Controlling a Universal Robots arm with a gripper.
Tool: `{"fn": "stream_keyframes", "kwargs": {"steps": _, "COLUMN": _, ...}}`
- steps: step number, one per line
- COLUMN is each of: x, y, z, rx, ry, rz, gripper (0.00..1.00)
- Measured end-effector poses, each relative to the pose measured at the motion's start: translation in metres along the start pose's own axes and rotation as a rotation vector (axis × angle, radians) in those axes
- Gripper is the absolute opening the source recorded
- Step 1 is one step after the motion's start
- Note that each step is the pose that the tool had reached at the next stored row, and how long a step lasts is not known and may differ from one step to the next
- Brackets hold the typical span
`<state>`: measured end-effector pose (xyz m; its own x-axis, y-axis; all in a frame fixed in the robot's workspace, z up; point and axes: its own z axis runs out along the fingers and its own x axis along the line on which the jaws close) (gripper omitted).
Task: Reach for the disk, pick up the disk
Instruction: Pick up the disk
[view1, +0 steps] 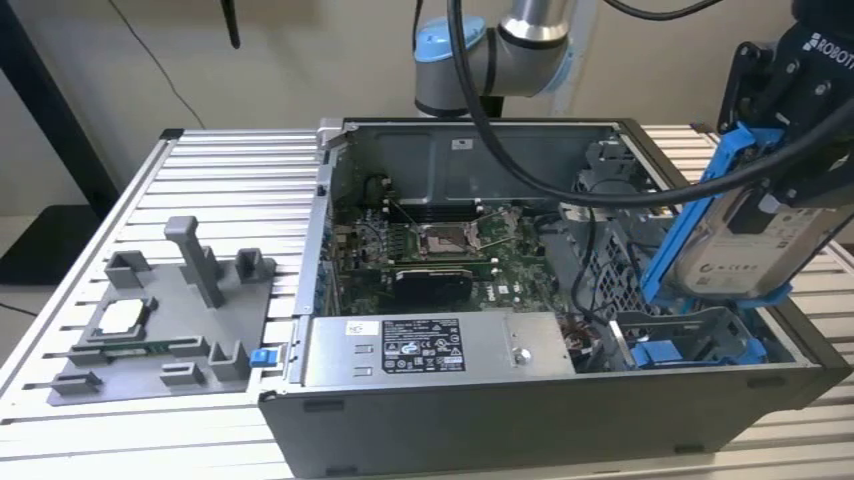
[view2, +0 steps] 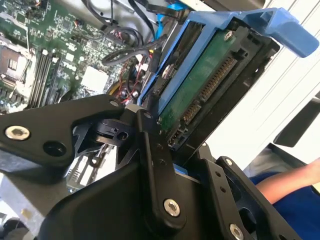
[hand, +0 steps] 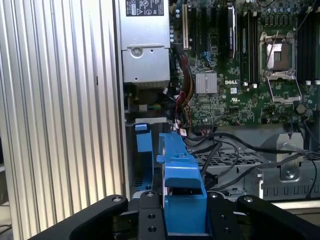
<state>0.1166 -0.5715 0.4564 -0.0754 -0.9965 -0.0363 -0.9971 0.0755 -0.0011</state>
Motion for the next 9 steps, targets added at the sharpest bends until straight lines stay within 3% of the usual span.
{"fn": "stream_keyframes", "kwargs": {"steps": 3, "x": 0.0041, "y": -0.0004, "z": 0.0008, "rx": 0.0000, "ry": -0.0003, "rz": 0.000, "gripper": 0.00}}
{"fn": "stream_keyframes", "kwargs": {"steps": 9, "x": 0.0045, "y": -0.0004, "z": 0.0007, "rx": 0.0000, "ry": -0.0003, "rz": 0.000, "gripper": 0.00}}
